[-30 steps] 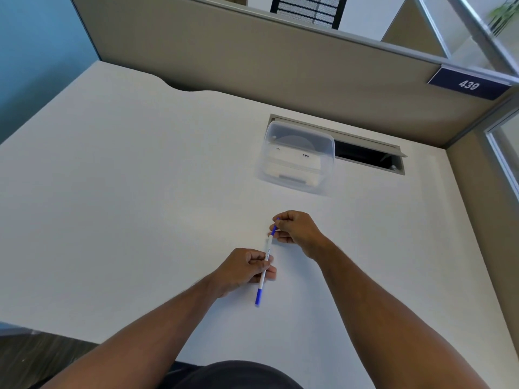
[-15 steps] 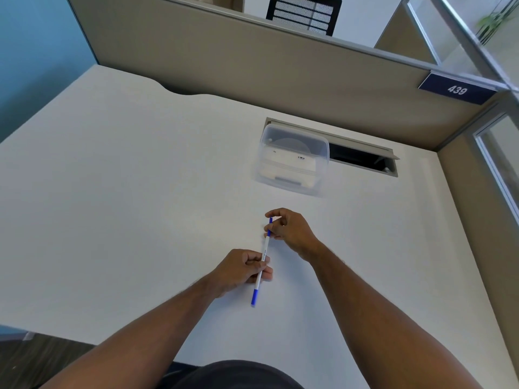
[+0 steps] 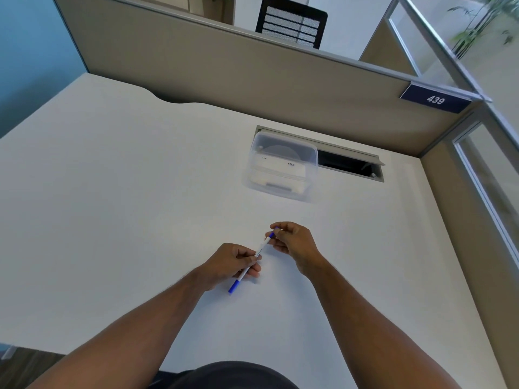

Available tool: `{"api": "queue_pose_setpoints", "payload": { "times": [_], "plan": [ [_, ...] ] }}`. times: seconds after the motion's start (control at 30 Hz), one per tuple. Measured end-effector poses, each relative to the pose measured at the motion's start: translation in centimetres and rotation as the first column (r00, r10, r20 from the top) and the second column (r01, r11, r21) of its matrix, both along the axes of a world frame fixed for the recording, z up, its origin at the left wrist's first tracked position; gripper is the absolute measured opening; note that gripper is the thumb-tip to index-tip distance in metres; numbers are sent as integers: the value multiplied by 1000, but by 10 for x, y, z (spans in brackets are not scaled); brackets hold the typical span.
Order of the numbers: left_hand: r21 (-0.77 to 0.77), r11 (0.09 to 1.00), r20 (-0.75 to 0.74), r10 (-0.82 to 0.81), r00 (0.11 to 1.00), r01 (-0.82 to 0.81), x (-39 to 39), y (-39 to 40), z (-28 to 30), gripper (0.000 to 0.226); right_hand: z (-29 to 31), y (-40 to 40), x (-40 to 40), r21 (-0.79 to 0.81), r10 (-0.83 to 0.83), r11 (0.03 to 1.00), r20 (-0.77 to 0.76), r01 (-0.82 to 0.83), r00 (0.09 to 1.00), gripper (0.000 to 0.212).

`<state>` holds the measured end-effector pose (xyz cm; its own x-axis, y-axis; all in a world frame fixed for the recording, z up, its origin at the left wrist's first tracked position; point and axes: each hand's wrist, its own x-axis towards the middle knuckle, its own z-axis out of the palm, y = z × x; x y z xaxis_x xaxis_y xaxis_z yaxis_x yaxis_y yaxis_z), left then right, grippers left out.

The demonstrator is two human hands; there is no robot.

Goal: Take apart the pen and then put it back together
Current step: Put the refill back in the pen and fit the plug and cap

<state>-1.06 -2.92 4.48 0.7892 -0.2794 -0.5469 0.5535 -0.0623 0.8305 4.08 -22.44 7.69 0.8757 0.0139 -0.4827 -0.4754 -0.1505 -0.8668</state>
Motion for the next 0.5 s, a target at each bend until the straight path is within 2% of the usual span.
{"api": "queue_pose_setpoints", "payload": {
  "times": [0.2, 0.37, 0.5],
  "plan": [
    [23, 997, 0, -74, 997, 74, 4, 1, 1, 19, -3, -7, -8, -3, -43, 999, -31, 43, 999, 14],
    [49, 992, 24, -121, 992, 119, 11, 3, 2, 21, -5, -9, -14, -99, 35, 994, -25, -38, 999, 21],
    [44, 988, 22, -150, 988, 149, 13, 5, 0, 20, -5, -11, -17, -4, -26, 1000, -61, 26, 998, 19]
  ]
}}
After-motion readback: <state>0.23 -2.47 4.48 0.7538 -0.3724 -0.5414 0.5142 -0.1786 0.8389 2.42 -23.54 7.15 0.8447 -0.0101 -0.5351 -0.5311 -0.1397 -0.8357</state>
